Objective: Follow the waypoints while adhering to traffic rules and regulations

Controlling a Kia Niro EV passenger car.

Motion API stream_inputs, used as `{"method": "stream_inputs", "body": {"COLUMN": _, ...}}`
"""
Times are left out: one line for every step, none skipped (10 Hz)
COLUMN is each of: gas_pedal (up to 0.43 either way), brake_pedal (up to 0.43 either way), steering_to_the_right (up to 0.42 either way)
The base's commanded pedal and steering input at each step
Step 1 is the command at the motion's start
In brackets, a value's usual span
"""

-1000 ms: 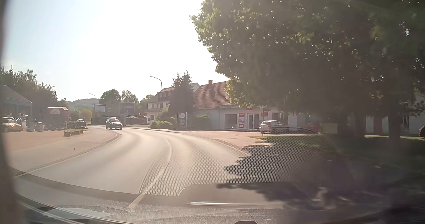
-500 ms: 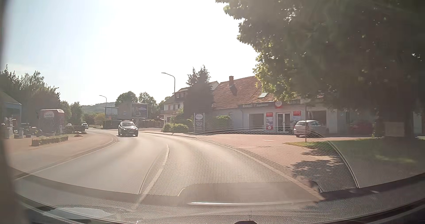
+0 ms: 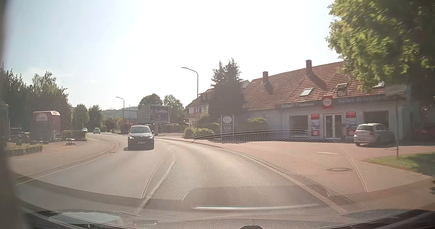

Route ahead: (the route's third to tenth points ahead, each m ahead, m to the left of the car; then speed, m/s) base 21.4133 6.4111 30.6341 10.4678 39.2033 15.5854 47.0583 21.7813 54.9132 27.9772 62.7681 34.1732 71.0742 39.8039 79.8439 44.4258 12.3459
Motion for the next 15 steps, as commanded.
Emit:
{"method": "stream_inputs", "body": {"gas_pedal": 0.150, "brake_pedal": 0.000, "steering_to_the_right": -0.071}}
{"method": "stream_inputs", "body": {"gas_pedal": 0.157, "brake_pedal": 0.000, "steering_to_the_right": -0.071}}
{"method": "stream_inputs", "body": {"gas_pedal": 0.157, "brake_pedal": 0.000, "steering_to_the_right": -0.071}}
{"method": "stream_inputs", "body": {"gas_pedal": 0.169, "brake_pedal": 0.000, "steering_to_the_right": -0.071}}
{"method": "stream_inputs", "body": {"gas_pedal": 0.169, "brake_pedal": 0.000, "steering_to_the_right": -0.071}}
{"method": "stream_inputs", "body": {"gas_pedal": 0.169, "brake_pedal": 0.000, "steering_to_the_right": -0.071}}
{"method": "stream_inputs", "body": {"gas_pedal": 0.169, "brake_pedal": 0.000, "steering_to_the_right": -0.072}}
{"method": "stream_inputs", "body": {"gas_pedal": 0.169, "brake_pedal": 0.000, "steering_to_the_right": -0.073}}
{"method": "stream_inputs", "body": {"gas_pedal": 0.169, "brake_pedal": 0.000, "steering_to_the_right": -0.075}}
{"method": "stream_inputs", "body": {"gas_pedal": 0.169, "brake_pedal": 0.000, "steering_to_the_right": -0.076}}
{"method": "stream_inputs", "body": {"gas_pedal": 0.169, "brake_pedal": 0.000, "steering_to_the_right": -0.081}}
{"method": "stream_inputs", "body": {"gas_pedal": 0.169, "brake_pedal": 0.000, "steering_to_the_right": -0.083}}
{"method": "stream_inputs", "body": {"gas_pedal": 0.169, "brake_pedal": 0.000, "steering_to_the_right": -0.083}}
{"method": "stream_inputs", "body": {"gas_pedal": 0.169, "brake_pedal": 0.000, "steering_to_the_right": -0.083}}
{"method": "stream_inputs", "body": {"gas_pedal": 0.169, "brake_pedal": 0.000, "steering_to_the_right": -0.083}}
